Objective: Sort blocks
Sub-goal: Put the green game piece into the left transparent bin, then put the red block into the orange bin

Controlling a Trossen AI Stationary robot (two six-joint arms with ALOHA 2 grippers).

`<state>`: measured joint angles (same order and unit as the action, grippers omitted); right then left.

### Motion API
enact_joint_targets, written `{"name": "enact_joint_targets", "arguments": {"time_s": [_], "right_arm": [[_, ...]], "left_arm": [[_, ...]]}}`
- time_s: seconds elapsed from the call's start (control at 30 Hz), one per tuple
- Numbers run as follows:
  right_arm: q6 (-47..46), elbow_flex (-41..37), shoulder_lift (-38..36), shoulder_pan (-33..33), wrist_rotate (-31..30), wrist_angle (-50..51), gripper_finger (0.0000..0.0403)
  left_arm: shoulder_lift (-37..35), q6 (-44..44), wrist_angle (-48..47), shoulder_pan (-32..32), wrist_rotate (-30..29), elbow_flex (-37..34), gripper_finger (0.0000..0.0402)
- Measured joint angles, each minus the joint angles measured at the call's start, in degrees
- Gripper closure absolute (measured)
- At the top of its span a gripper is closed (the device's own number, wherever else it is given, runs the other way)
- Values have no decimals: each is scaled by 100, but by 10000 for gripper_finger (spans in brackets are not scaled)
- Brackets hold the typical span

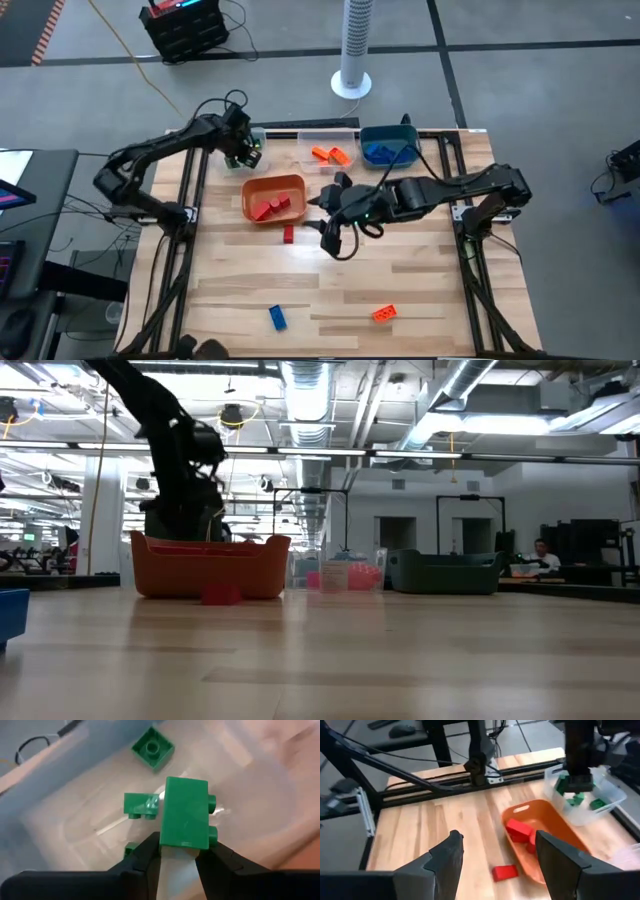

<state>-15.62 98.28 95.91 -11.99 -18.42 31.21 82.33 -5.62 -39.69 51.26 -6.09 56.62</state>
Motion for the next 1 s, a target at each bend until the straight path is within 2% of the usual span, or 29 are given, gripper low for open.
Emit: {"name": "enact_joint_targets", "arguments": {"time_s": [0.17, 0.4, 0.53, 0.67, 0.83, 1.0], "right_arm": [[-244, 0, -4, -174, -253, 21, 154], [-367, 0, -4, -292, -476, 176, 154], [-377, 0, -5, -227, -475, 368, 154], [-257, 0, -47, -122, -478, 401, 154], [-207, 0, -144, -2, -478, 1103, 154], [-193, -2, -517, 59, -833, 1947, 154]], "left_arm": [[406, 205, 14, 7, -142, 0, 261], [471, 347, -397, 7, -136, 164, 188], [288, 654, -778, -21, -132, 612, 179], [-292, 933, -728, -292, -78, 906, 186], [-1175, 1050, -888, -1165, 572, 977, 192], [-1771, 633, -1442, -2897, 573, 977, 193]]}}
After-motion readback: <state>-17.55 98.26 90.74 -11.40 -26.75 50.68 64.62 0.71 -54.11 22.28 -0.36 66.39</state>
